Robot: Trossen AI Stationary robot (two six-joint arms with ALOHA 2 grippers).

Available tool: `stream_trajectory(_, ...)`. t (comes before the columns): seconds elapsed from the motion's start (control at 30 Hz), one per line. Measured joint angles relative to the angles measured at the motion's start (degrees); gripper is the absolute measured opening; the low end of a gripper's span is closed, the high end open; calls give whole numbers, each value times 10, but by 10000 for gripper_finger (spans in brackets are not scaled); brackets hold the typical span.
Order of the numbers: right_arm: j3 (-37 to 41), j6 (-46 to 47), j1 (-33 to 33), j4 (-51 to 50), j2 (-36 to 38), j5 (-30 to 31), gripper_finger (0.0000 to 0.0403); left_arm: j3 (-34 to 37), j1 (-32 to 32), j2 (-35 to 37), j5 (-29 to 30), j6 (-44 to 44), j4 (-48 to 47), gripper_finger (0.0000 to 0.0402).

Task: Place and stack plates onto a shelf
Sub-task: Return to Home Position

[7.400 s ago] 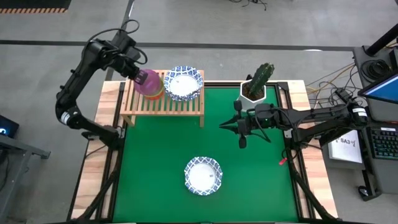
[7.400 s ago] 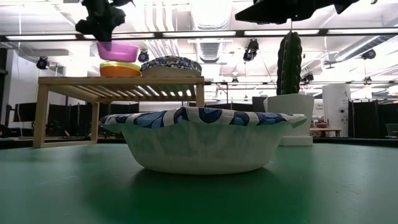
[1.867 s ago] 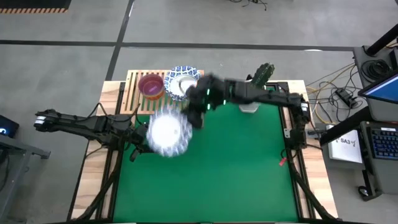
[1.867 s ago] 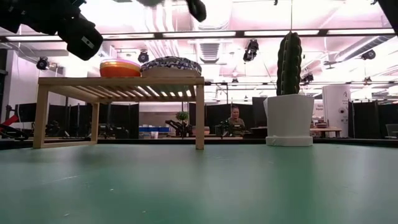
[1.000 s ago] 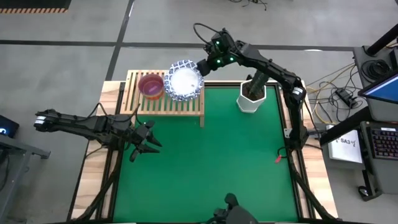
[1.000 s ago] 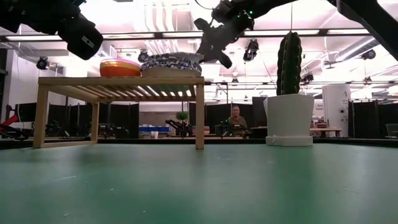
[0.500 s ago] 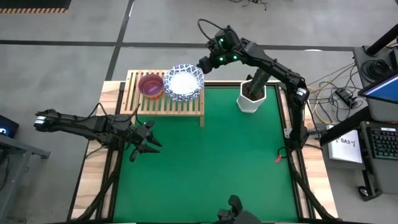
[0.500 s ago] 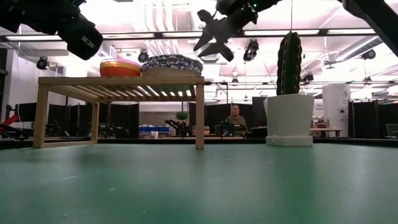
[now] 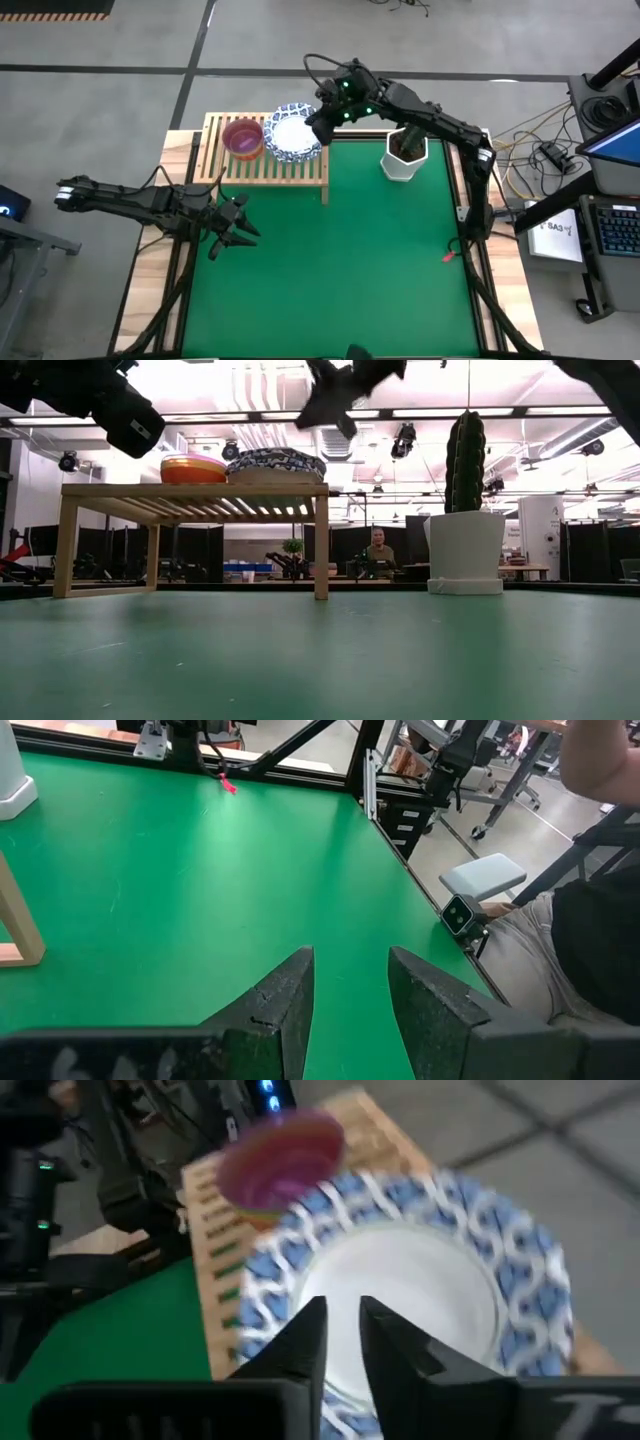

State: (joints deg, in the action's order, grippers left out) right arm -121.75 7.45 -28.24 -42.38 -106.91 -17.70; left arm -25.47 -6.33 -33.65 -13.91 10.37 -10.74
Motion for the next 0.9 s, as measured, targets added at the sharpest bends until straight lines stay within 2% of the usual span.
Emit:
stream_trajectory(0.1, 0, -43, 33, 20, 16, 30, 33, 0, 0, 0, 0, 0, 0, 113)
stream_trajectory(0.23, 9, -83, 71, 29, 29, 33, 15, 0, 0, 0, 0, 0, 0, 113)
stream_trajectory(0.53, 63, -104, 114, 79, 50, 33, 9, 0, 0, 0, 0, 0, 0, 113)
stream_trajectory(0.67, 107, -105, 115, 107, 60, 32, 9, 0, 0, 0, 0, 0, 0, 113)
stream_trajectory(0.9, 239, -104, 114, 217, 118, 32, 9, 0, 0, 0, 0, -1, -1, 113)
